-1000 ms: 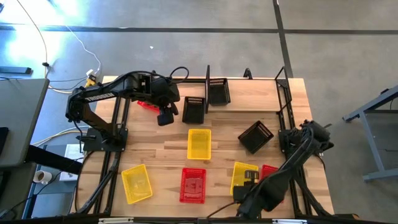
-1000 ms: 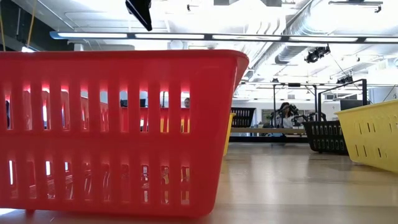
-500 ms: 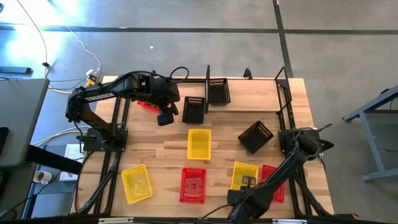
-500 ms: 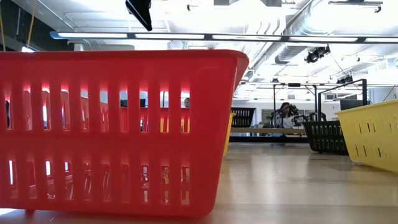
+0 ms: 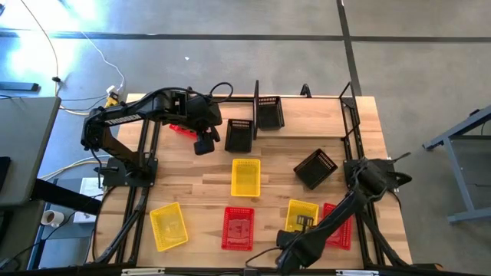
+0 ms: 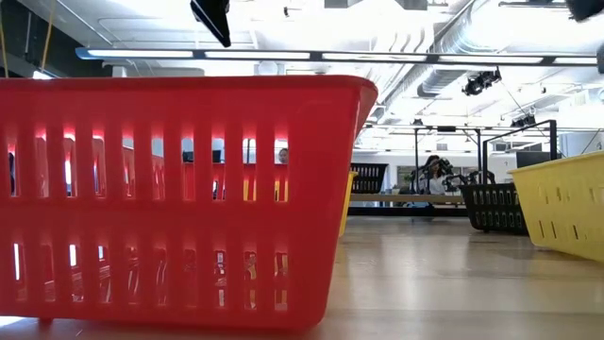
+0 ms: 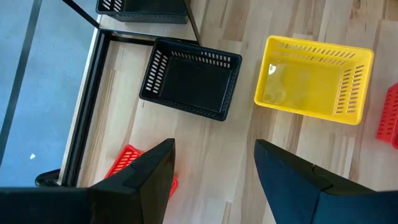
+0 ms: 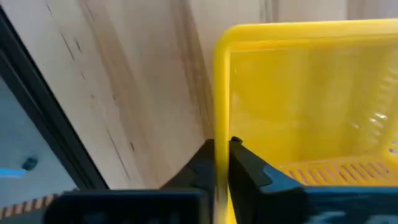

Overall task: Stack baskets on shelf by color
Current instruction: Put the bottom right yellow basket on the shelf

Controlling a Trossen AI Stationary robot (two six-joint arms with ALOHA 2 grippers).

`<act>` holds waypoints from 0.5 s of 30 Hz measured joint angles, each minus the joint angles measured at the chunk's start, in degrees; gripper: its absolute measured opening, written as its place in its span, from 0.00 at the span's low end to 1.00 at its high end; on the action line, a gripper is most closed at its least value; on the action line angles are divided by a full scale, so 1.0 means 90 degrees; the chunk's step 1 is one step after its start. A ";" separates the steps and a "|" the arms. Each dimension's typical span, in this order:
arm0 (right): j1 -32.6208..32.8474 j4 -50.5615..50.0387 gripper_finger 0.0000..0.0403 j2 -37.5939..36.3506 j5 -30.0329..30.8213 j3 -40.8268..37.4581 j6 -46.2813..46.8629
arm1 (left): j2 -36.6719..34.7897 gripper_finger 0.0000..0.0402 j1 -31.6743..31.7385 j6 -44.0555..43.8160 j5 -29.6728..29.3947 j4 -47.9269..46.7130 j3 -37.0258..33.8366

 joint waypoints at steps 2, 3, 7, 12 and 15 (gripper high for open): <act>-0.0042 0.0005 0.03 -0.0073 0.0036 0.0000 0.0060 | 0.0000 0.52 0.0000 0.0000 0.0000 0.0000 0.0000; -0.0052 0.0006 0.03 -0.0107 0.0062 0.0000 0.0067 | 0.0000 0.52 0.0000 0.0000 0.0000 0.0002 0.0000; -0.0108 0.0142 0.01 -0.0352 0.0100 0.0000 0.0042 | 0.0000 0.52 0.0000 0.0000 0.0001 0.0000 0.0000; -0.0194 0.0354 0.00 -0.0771 0.0148 0.0000 0.0114 | 0.0000 0.52 0.0000 0.0000 0.0002 0.0001 0.0000; -0.0297 0.0590 0.00 -0.1062 0.0150 0.0000 0.0095 | 0.0000 0.52 0.0000 0.0000 0.0001 0.0000 0.0000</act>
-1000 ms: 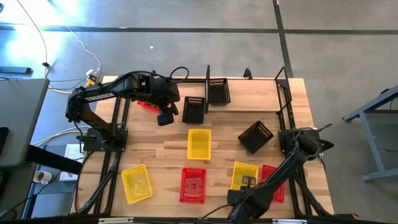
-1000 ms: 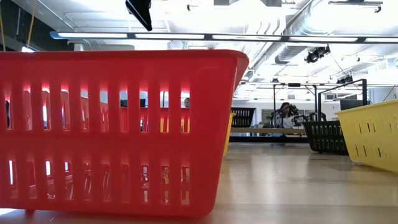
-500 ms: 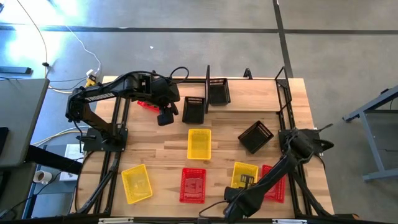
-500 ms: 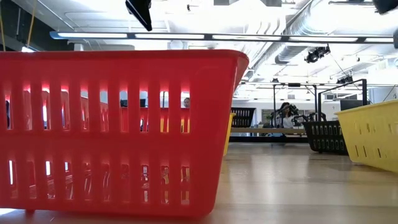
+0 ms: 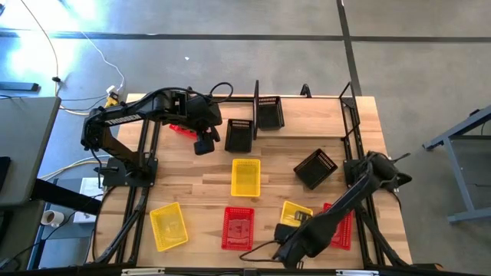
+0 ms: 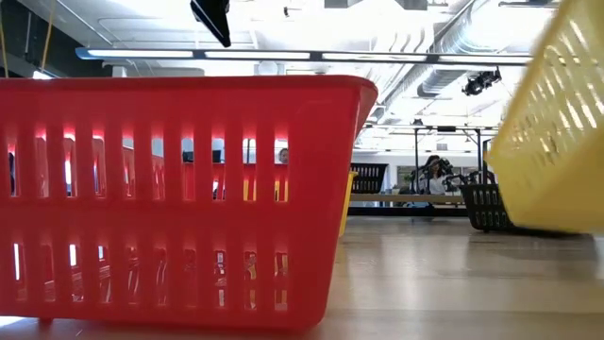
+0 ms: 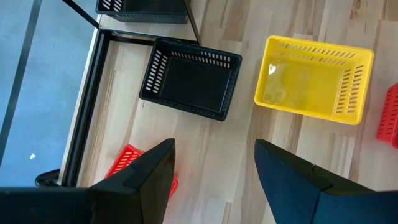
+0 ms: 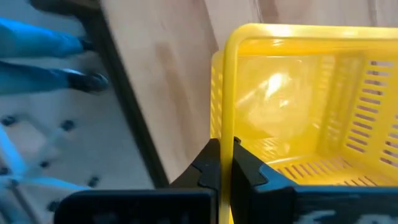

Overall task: Stack baskets on shelf by color
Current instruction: Put the bottom right yellow basket on the shelf

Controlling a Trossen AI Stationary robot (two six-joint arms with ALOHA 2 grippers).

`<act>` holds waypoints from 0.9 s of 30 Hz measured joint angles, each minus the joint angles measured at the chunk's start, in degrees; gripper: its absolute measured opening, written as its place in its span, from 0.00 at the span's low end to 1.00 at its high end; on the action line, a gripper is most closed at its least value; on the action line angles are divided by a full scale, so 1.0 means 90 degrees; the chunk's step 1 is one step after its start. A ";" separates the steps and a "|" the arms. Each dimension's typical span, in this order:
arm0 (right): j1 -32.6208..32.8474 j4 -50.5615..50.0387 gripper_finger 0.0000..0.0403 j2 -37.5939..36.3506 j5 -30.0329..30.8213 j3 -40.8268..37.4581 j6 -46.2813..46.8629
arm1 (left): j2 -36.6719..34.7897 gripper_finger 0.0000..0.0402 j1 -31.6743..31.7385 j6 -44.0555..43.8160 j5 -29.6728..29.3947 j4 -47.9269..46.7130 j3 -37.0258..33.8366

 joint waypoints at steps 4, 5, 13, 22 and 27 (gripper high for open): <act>-0.0209 0.0136 0.00 -0.0381 0.0055 0.0000 0.0000 | 0.0000 0.52 0.0000 0.0000 0.0001 0.0002 0.0000; -0.0269 0.0139 0.00 -0.0476 0.0114 0.0000 -0.0001 | 0.0000 0.52 0.0000 0.0000 0.0002 0.0002 0.0000; -0.0888 -0.0183 0.00 -0.1221 0.1426 0.0001 -0.0512 | 0.0000 0.52 0.0000 0.0000 0.0002 0.0002 0.0000; -0.1780 -0.1366 0.00 -0.1890 0.2725 0.0002 -0.1873 | 0.0000 0.52 0.0000 0.0051 0.0002 0.0002 0.0000; -0.2376 -0.2132 0.00 -0.2197 0.3267 0.0002 -0.3008 | 0.0000 0.52 0.0002 0.0051 0.0002 0.0010 0.0000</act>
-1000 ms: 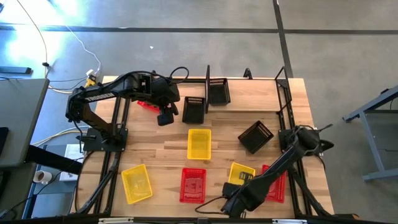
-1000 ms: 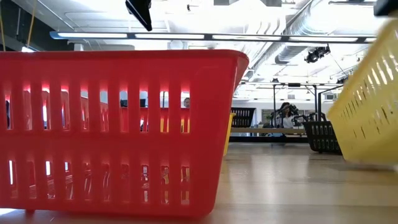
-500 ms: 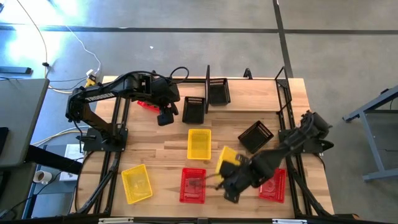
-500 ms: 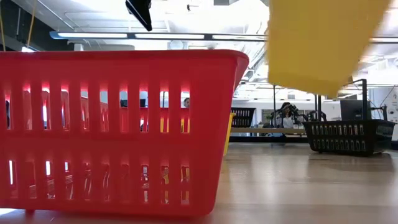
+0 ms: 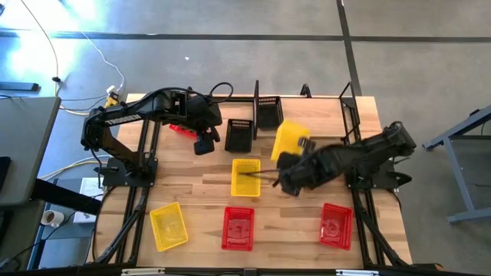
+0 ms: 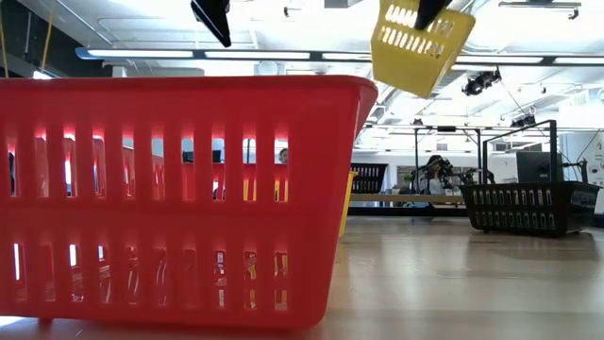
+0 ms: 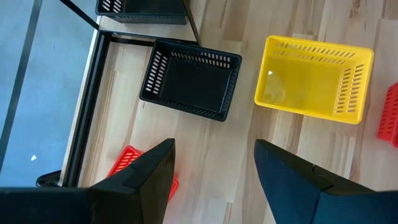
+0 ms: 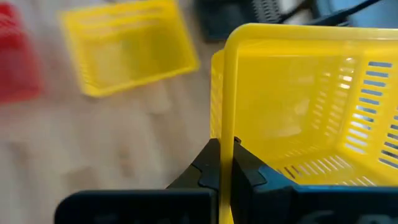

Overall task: Stack baskets on shelf by color
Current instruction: Put the bottom right yellow basket on the shelf

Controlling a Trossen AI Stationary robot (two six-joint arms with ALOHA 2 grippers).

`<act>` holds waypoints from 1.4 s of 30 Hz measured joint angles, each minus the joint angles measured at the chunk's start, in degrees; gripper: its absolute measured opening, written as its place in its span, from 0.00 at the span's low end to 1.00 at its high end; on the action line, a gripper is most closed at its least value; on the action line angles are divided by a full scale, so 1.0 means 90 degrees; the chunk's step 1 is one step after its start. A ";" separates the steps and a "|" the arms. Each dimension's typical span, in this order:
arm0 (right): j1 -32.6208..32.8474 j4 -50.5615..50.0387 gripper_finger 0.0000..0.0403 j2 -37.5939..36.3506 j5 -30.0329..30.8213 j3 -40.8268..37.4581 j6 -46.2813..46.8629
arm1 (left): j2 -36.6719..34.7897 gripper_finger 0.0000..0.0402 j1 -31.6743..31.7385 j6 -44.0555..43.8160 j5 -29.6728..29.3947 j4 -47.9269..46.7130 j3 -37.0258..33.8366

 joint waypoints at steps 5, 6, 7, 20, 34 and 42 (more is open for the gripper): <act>-0.0778 -0.0448 0.00 -0.0333 0.0330 0.0000 -0.1346 | 0.0000 0.52 0.0000 -0.0143 0.0000 0.0002 0.0000; -0.0961 -0.0464 0.00 -0.0403 0.0390 0.0000 -0.1633 | 0.0000 0.52 0.0000 -0.0176 0.0000 0.0004 0.0000; -0.1141 -0.0460 0.00 -0.0476 0.0448 0.0000 -0.1916 | 0.0000 0.52 0.0000 -0.0212 0.0000 0.0005 0.0000; -0.3249 0.0717 0.00 -0.1765 0.0415 -0.1376 -0.4265 | 0.0000 0.52 0.0000 -0.0724 0.0000 0.0036 0.0000; -0.4648 0.2521 0.00 -0.2063 -0.1243 -0.3543 -0.6673 | 0.0000 0.52 0.0000 -0.1003 0.0000 0.0041 0.0000; -0.5261 0.2883 0.00 -0.1234 -0.1590 -0.3563 -0.7049 | 0.0000 0.52 0.0000 -0.1164 -0.0003 0.0040 0.0000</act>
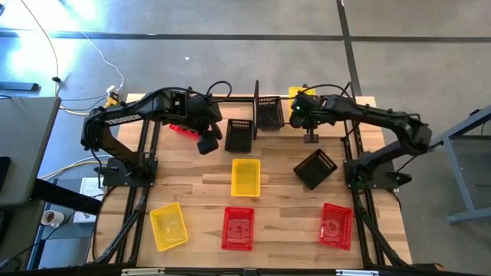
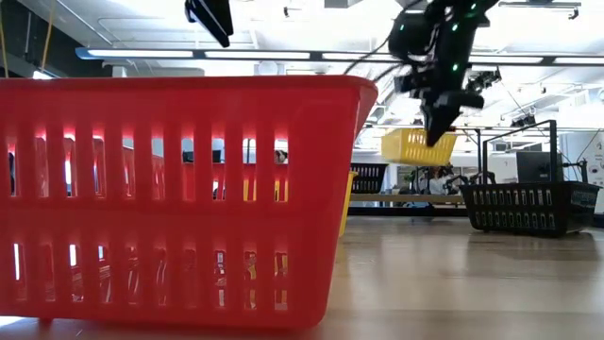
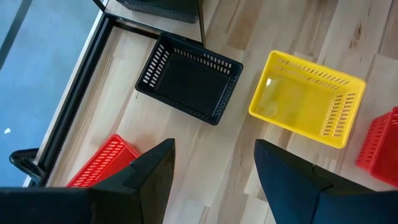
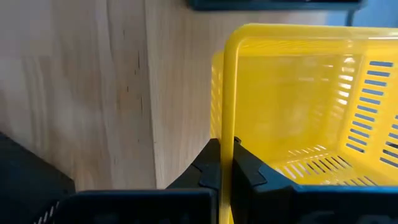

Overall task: Stack baskets on shelf by color
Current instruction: Put the bottom right yellow basket on the shelf, then put the bottom left red basket on the shelf

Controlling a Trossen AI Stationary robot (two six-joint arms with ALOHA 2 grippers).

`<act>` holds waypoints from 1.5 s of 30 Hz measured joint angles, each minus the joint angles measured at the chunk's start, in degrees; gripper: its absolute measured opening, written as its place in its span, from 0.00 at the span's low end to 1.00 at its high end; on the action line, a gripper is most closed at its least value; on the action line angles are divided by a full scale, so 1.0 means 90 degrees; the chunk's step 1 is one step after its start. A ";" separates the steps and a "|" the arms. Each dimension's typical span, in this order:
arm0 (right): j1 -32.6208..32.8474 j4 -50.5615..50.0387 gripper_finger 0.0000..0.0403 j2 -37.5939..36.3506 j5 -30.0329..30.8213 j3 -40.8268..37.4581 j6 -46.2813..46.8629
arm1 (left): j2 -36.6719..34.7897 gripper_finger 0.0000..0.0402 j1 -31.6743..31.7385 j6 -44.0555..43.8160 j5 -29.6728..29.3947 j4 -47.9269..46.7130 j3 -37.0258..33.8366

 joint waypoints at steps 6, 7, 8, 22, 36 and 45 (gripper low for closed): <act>-0.0208 -0.0003 0.00 0.0564 -0.0126 -0.0005 0.0000 | 0.0000 0.52 0.0000 -0.0082 -0.0009 -0.0001 0.0000; -0.0208 0.0008 0.00 0.0614 -0.0129 -0.0005 -0.0002 | 0.0000 0.52 0.0000 -0.0080 -0.0012 -0.0003 0.0000; -0.0204 0.0007 0.00 0.0655 -0.0168 -0.0005 -0.0008 | 0.0000 0.52 0.0000 -0.0079 -0.0017 -0.0001 0.0000; -0.0235 0.0045 0.00 0.0972 -0.0571 -0.0005 0.0000 | 0.0000 0.52 0.0000 -0.0063 -0.0021 -0.0004 0.0000; -0.0235 0.0045 0.18 0.0963 -0.0552 -0.0005 0.0041 | 0.0000 0.52 0.0001 -0.0811 0.0003 -0.0006 0.0000; -0.0220 -0.0729 0.24 0.0707 -0.0532 0.0450 0.0573 | 0.0000 0.52 0.0002 -0.1140 0.0356 -0.0008 0.0000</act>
